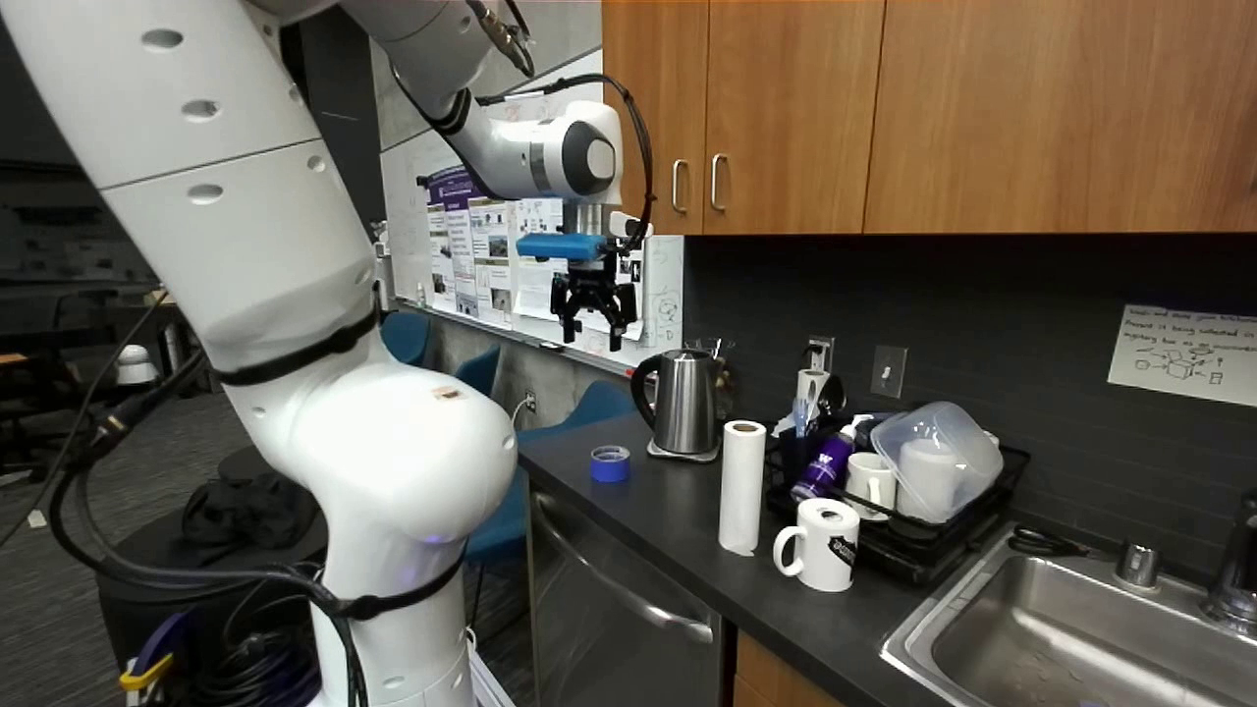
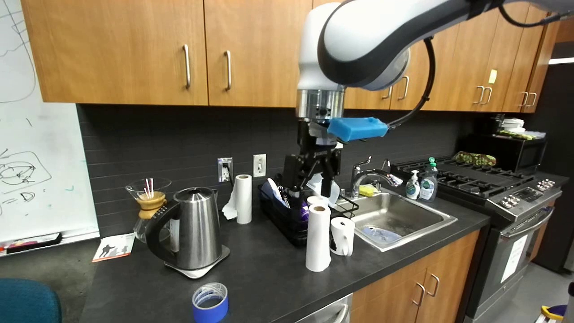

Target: Slide the blue masking tape to the left

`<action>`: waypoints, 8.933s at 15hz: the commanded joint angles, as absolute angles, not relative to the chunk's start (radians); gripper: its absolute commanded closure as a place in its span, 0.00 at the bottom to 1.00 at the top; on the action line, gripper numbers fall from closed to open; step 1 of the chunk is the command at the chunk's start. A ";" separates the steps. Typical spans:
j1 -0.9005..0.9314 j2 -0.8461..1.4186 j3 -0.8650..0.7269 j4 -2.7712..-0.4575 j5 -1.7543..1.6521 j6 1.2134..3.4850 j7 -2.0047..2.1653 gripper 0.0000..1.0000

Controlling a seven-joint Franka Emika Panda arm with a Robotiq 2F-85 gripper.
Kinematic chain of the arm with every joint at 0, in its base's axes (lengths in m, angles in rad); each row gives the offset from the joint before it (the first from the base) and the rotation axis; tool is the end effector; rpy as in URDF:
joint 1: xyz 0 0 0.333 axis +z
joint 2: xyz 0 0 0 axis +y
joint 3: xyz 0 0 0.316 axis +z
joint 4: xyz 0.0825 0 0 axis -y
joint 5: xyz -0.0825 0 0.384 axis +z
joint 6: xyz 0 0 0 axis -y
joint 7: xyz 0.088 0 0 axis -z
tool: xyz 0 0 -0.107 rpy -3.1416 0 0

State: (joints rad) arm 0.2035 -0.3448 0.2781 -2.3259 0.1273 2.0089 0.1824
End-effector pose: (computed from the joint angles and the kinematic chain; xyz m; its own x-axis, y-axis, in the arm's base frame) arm 0.3917 0.2198 0.4699 0.9733 0.2291 0.0128 0.2293 -0.9730 -0.0260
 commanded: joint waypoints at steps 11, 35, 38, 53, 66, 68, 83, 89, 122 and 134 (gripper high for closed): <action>0.262 -0.051 0.338 -2.164 0.058 2.106 0.223 0.00; 0.279 -0.090 0.305 -2.254 0.081 2.166 0.315 0.64; 0.277 -0.071 0.305 -2.249 0.060 2.160 0.319 0.86; 0.321 0.290 0.268 -2.036 -0.146 2.257 0.334 1.00; 0.378 0.467 0.188 -1.930 -0.154 2.260 0.323 1.00; 0.379 0.500 0.172 -1.912 -0.161 2.268 0.323 1.00; 0.477 0.725 0.123 -1.642 -0.231 2.198 0.295 1.00; 0.531 0.717 0.132 -1.582 -0.290 2.135 0.270 1.00; 0.468 0.784 0.107 -1.580 -0.303 2.116 0.296 1.00; 0.627 0.954 0.106 -1.277 -0.365 1.995 0.227 1.00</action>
